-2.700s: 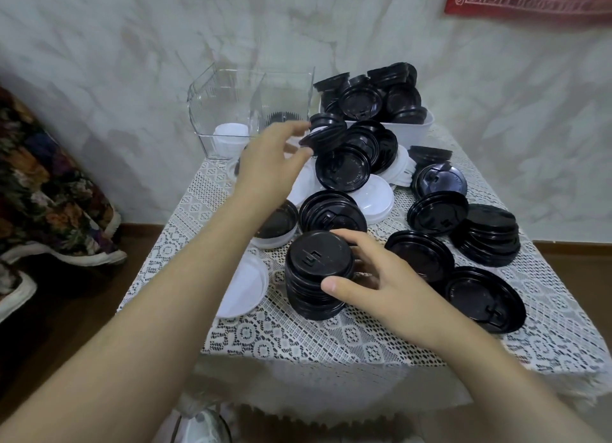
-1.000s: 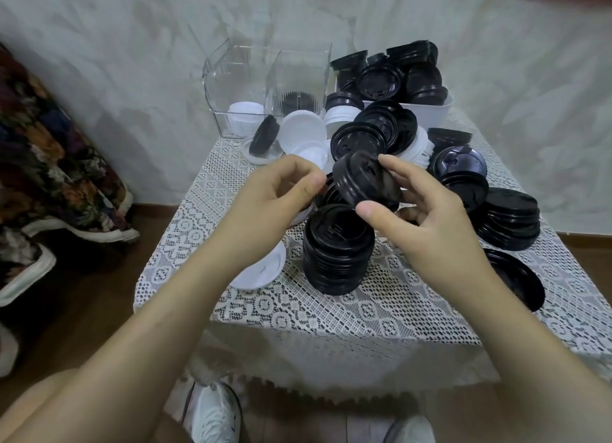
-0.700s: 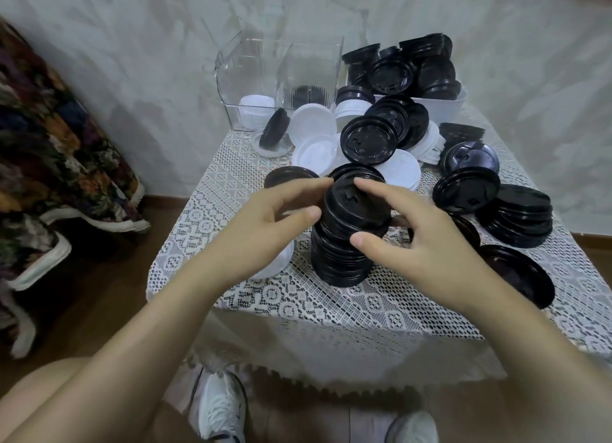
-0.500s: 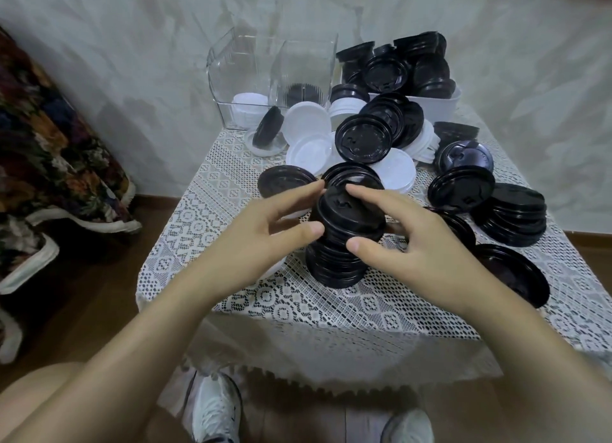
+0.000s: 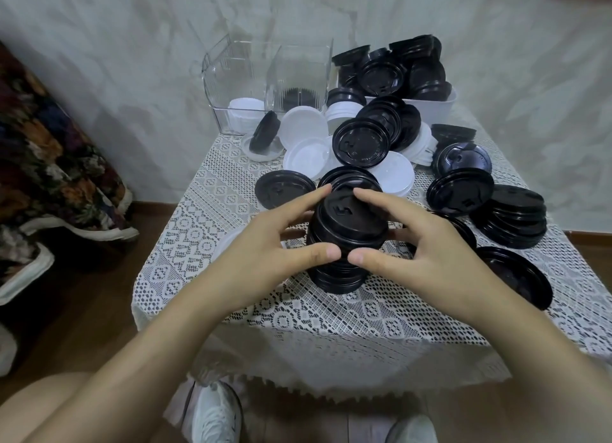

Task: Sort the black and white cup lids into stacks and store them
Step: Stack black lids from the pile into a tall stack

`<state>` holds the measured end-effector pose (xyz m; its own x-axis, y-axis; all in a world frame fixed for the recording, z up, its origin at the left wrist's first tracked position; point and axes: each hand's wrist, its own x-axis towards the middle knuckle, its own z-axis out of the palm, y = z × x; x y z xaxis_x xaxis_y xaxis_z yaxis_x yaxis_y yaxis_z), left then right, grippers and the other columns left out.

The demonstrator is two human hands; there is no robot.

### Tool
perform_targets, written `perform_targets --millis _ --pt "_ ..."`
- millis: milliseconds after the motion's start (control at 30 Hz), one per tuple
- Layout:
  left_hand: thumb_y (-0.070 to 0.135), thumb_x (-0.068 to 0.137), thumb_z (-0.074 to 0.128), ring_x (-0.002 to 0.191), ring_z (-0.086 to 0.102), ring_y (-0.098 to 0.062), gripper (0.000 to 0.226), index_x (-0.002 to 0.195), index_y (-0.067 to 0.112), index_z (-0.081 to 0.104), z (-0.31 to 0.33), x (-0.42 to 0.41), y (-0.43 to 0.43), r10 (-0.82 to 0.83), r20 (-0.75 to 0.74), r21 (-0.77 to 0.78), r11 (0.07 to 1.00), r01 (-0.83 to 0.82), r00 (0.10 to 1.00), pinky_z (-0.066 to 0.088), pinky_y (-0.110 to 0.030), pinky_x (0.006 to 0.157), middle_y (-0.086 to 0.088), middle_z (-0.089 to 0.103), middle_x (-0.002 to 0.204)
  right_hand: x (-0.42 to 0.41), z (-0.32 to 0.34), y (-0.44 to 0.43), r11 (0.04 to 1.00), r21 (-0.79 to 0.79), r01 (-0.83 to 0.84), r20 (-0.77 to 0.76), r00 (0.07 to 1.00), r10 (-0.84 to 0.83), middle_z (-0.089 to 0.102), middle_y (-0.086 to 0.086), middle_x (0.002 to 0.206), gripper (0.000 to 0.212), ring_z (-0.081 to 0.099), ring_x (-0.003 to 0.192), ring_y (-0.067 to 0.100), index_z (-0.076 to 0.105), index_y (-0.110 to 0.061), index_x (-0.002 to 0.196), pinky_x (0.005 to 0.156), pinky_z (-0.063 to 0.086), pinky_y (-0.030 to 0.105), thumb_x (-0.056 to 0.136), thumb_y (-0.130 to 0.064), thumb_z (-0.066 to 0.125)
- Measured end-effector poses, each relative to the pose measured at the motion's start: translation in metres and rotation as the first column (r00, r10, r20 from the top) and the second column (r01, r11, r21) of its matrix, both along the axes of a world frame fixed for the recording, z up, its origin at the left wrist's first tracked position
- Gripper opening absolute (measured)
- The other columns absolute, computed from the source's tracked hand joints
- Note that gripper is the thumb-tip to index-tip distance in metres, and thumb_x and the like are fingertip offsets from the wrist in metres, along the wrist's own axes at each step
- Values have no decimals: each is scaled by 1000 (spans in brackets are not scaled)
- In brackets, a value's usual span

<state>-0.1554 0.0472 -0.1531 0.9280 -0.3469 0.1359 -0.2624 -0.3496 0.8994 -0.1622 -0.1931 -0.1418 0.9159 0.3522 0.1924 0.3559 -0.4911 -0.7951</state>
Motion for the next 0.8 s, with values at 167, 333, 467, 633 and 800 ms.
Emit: perform_targets --millis 167,333,467,633,800 --pt "37 84 79 138 51 -1 83 156 40 39 -1 1 3 -23 -8 10 1000 24 1000 40 -43 118 20 59 145 -1 3 5 995 88 38 26 999 -41 64 -26 133 68 59 127 -1 58 -41 141 111 47 37 77 -52 80" --pt "43 88 74 134 56 -3 66 150 36 51 3 2 4 24 46 -87 996 -20 999 43 -43 116 19 63 140 -2 8 6 976 206 64 46 996 -75 69 -23 126 58 65 120 4 63 -41 135 107 51 40 79 -44 80" --pt "31 94 70 116 70 -12 33 123 16 73 5 2 -3 136 79 -225 967 -115 988 53 -38 105 4 77 117 -2 10 10 974 218 66 90 992 -88 67 -26 127 59 64 121 3 60 -45 135 109 49 38 79 -43 80" --pt "17 87 66 105 74 -16 30 104 -7 72 10 4 -7 84 -6 -451 889 -78 996 54 -22 90 -9 78 109 -3 11 12 984 171 53 131 988 -76 63 -27 133 69 61 125 2 56 -42 142 112 46 33 78 -39 81" --pt "14 93 68 111 70 -17 22 95 -8 69 8 7 -3 34 40 -374 927 -17 999 53 -26 97 -9 75 117 -4 11 12 988 146 49 186 980 -76 59 -27 136 70 57 130 5 54 -41 144 109 47 35 79 -50 78"
